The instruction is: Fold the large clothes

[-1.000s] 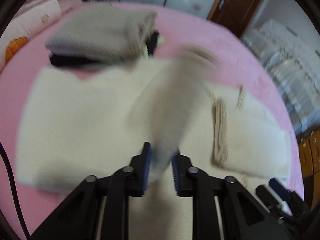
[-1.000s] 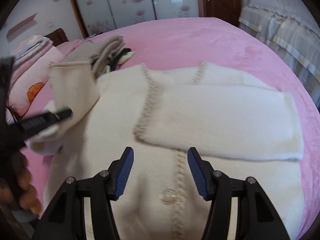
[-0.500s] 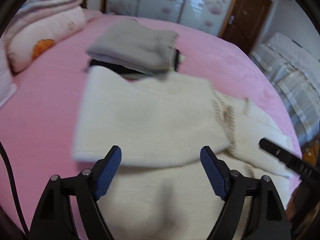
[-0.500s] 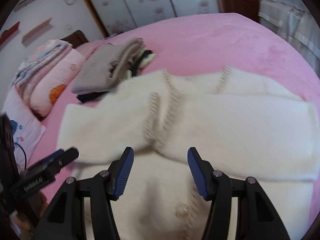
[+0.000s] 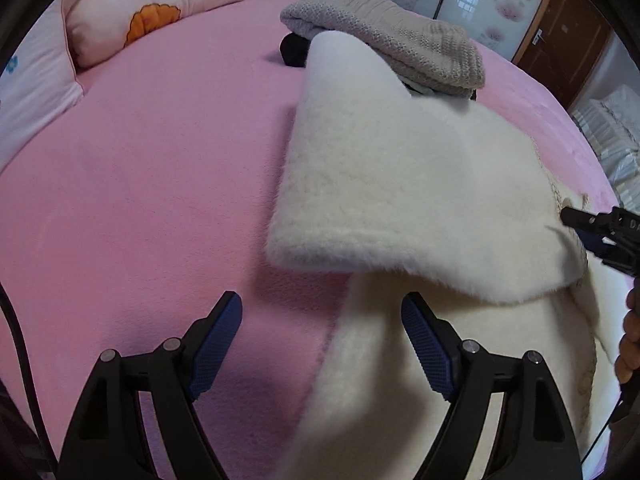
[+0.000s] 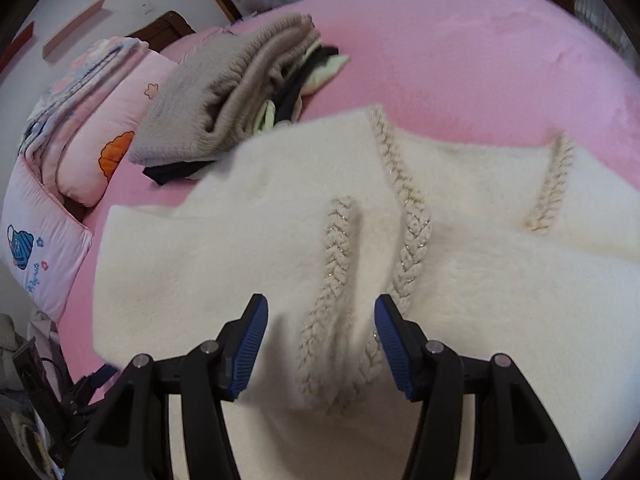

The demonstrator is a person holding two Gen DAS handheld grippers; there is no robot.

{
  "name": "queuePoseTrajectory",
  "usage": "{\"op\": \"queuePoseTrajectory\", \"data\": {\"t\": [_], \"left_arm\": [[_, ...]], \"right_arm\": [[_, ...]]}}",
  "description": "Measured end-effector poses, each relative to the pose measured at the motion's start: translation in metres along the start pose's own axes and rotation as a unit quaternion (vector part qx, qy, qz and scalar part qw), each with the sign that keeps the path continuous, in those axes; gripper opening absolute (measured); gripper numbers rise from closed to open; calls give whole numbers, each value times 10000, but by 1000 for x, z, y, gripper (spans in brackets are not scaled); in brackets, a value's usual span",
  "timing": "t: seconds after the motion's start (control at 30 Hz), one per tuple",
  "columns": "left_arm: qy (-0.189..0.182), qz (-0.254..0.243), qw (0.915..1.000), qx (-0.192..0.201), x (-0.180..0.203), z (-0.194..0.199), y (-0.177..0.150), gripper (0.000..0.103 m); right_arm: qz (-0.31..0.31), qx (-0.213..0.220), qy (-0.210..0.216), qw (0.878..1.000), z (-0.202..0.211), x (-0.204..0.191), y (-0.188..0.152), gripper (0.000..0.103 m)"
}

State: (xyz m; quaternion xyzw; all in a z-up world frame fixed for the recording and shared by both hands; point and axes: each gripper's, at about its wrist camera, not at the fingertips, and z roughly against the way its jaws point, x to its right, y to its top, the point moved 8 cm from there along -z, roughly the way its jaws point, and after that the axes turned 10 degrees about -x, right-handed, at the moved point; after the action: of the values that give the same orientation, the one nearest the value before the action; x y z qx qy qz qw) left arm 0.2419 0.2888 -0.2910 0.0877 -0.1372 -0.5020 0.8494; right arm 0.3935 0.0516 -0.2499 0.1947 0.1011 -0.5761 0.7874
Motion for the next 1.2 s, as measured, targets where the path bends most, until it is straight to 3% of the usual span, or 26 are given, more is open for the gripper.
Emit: {"op": "queuePoseTrajectory", "data": {"t": [0.13, 0.3, 0.33, 0.47, 0.6, 0.67, 0.8, 0.83, 0.97, 1.07, 1.2], "left_arm": [[81, -17, 9999, 104, 4, -10, 14, 81], [11, 72, 9998, 192, 8, -13, 22, 81], [7, 82, 9997, 221, 8, -13, 24, 81], [90, 84, 9994, 309, 10, -11, 27, 81], [-5, 90, 9993, 351, 13, -6, 25, 60], [77, 96, 9992, 385, 15, -2, 27, 57], [-10, 16, 9993, 376, 27, 1, 34, 37], [-40, -4, 9993, 359, 30, 1, 36, 29], [-141, -187, 9992, 331, 49, 1, 38, 22], [162, -529, 9974, 457, 68, 2, 39, 22], [402, -846, 9947, 432, 82, -5, 35, 20]], "right_arm": [[-25, -193, 131, 9997, -21, -2, 6, 55], [42, -198, 260, 9995, -29, -7, 9, 33], [51, -200, 386, 9990, -28, -8, 9, 20], [244, 49, 302, 9992, -15, -19, 5, 15], [527, 489, 218, 9972, 19, -40, 1, 14], [693, 865, 123, 9938, 48, -50, 2, 14], [866, 1757, -289, 9802, 121, -55, 7, 14], [832, 1958, -420, 9762, 139, -50, 8, 14], [391, 2326, -935, 9673, 182, -5, 6, 14], [-115, 2122, -1094, 9710, 181, 42, -7, 14], [-625, 1591, -1202, 9779, 147, 89, -34, 13]]}}
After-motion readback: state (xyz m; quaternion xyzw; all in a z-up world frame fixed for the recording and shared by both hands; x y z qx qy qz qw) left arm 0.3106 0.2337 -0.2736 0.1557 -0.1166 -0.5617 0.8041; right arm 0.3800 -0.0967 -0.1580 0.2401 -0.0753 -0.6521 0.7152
